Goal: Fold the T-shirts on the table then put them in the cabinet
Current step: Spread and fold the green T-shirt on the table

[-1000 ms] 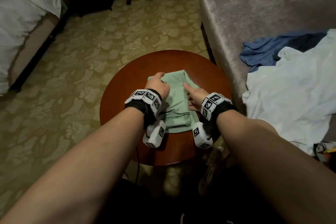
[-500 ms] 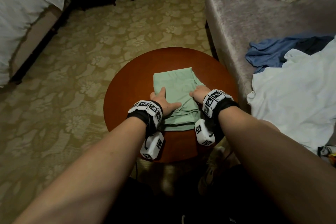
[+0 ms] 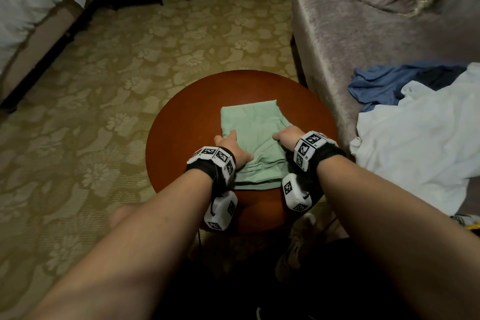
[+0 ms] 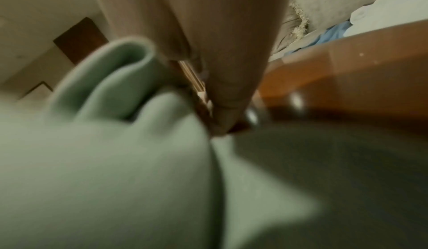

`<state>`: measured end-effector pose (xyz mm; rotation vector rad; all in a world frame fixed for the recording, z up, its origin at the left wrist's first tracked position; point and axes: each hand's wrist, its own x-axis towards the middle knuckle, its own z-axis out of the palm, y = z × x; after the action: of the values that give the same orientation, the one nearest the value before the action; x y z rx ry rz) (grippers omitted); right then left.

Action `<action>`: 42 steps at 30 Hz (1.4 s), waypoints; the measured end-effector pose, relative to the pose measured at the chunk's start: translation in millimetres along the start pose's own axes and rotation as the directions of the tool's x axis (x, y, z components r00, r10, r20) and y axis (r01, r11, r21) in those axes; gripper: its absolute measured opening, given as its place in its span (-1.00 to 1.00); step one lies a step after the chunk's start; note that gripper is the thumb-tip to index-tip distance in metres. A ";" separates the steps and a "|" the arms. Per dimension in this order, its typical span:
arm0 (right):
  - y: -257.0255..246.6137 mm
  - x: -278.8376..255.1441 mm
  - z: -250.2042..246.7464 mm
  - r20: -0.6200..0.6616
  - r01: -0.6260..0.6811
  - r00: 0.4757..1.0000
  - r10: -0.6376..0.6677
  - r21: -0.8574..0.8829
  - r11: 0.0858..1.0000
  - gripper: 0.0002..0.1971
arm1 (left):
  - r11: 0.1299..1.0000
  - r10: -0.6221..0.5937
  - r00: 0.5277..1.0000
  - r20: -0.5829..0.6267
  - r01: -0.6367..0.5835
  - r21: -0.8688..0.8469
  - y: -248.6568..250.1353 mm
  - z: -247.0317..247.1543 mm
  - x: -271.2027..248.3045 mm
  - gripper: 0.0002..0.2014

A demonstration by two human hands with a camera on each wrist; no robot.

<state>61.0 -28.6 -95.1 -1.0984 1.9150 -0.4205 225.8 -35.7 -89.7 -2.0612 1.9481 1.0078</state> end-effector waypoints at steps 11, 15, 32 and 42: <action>-28.9 2.0 23.9 -0.129 0.195 0.943 -0.307 -0.534 0.823 -0.52 | 0.976 0.140 0.944 -0.298 -0.082 0.200 -27.9 -27.6 10.7 -0.42; -27.1 9.7 38.0 0.059 0.113 0.994 -0.097 -0.609 0.785 -0.39 | 0.988 -0.014 0.990 -0.141 0.036 0.149 -36.2 -11.8 15.1 -0.22; -27.1 -10.9 27.7 -0.090 -0.198 0.979 0.180 -0.270 0.942 -0.11 | 0.993 -0.121 0.973 -0.195 0.119 -0.024 -40.8 0.2 17.3 -0.30; -29.4 -10.1 16.8 -0.071 -0.207 0.978 0.195 -0.227 0.952 -0.24 | 0.989 -0.019 0.997 -0.082 0.030 0.144 -59.1 -3.2 21.7 0.08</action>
<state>92.8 -34.5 -80.6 -1.0337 2.1350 -0.1102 280.5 -46.4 -119.2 -2.0692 1.9648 0.7648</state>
